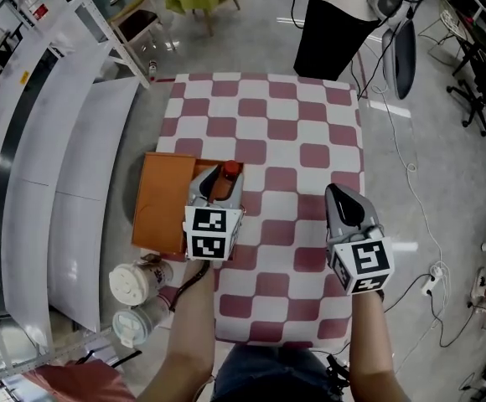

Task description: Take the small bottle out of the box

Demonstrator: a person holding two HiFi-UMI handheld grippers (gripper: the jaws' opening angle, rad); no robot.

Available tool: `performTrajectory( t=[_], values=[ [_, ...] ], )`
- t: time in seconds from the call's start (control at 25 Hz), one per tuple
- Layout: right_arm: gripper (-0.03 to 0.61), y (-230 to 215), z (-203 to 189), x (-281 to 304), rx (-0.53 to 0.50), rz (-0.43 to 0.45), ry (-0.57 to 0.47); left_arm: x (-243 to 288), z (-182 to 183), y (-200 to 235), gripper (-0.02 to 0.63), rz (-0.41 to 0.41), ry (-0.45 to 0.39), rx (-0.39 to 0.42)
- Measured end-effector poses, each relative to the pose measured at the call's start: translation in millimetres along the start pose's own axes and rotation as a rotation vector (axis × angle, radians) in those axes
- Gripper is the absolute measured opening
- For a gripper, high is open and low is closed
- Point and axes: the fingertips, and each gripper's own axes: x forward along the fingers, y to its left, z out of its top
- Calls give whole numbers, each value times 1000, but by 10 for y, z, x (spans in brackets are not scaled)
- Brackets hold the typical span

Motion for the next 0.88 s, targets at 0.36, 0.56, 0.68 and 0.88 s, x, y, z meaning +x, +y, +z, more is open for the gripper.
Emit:
performTrajectory(
  t=[0.36, 0.56, 0.68, 0.88],
  values=[
    [-2, -189, -133, -13, 4, -25, 27, 220, -152, 55, 172, 16, 29, 0],
    [-2, -235, -204, -46, 7, -35, 39, 247, -141, 54, 147, 32, -5, 14],
    [-2, -219, -204, -70, 5, -32, 38, 229, -151, 54, 146, 30, -12, 12],
    [-2, -186, -159, -136, -8, -31, 32, 118, -91, 80, 144, 40, -38, -21]
  ],
)
